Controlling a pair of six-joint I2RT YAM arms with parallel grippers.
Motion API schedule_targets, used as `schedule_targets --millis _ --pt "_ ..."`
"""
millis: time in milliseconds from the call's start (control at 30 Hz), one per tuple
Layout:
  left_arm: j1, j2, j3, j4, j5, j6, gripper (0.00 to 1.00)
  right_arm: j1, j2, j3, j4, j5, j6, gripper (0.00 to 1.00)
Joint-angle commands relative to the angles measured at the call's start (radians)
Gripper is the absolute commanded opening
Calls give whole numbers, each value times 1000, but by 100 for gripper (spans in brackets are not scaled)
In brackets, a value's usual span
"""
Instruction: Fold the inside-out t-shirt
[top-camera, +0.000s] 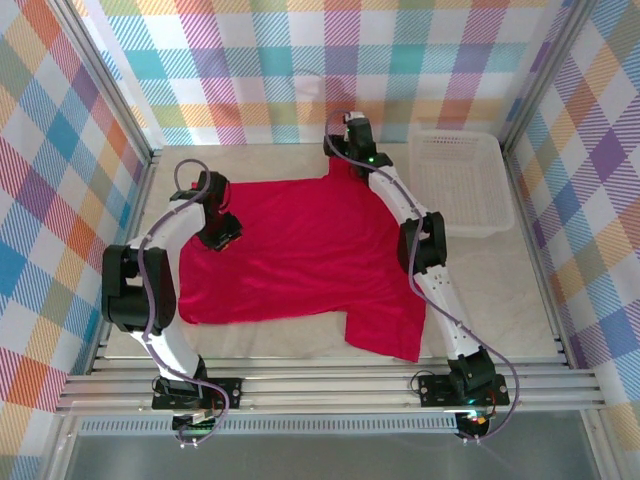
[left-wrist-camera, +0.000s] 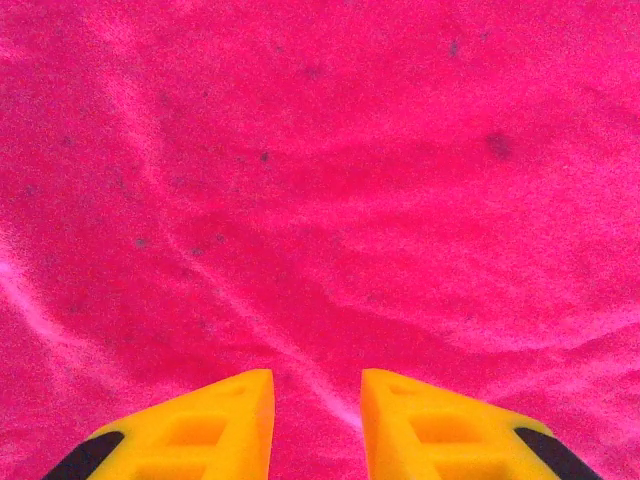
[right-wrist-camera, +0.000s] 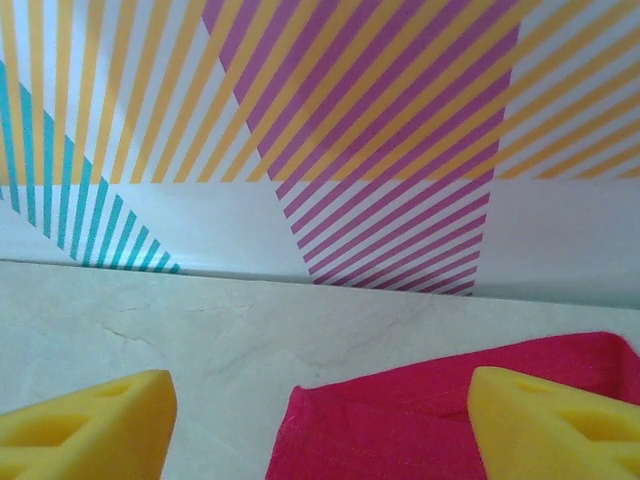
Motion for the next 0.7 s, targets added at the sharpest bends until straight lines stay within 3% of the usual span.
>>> schedule_targets --millis 0,200,400,533,667 --pt "-10 -63 23 -48 -34 -7 25 -15 -71 19 -115 -101 44 80" --pt "-12 -172 -51 -80 -22 36 30 -16 -367 -253 -412 -230 94 79" --pt "33 -186 -191 25 34 19 34 -15 -660 -777 -424 -304 152 78" --pt "112 -23 -92 60 40 31 35 -15 -726 -1002 -341 -298 175 78" --pt "155 220 145 32 29 51 34 -16 -672 -993 -339 -255 184 78"
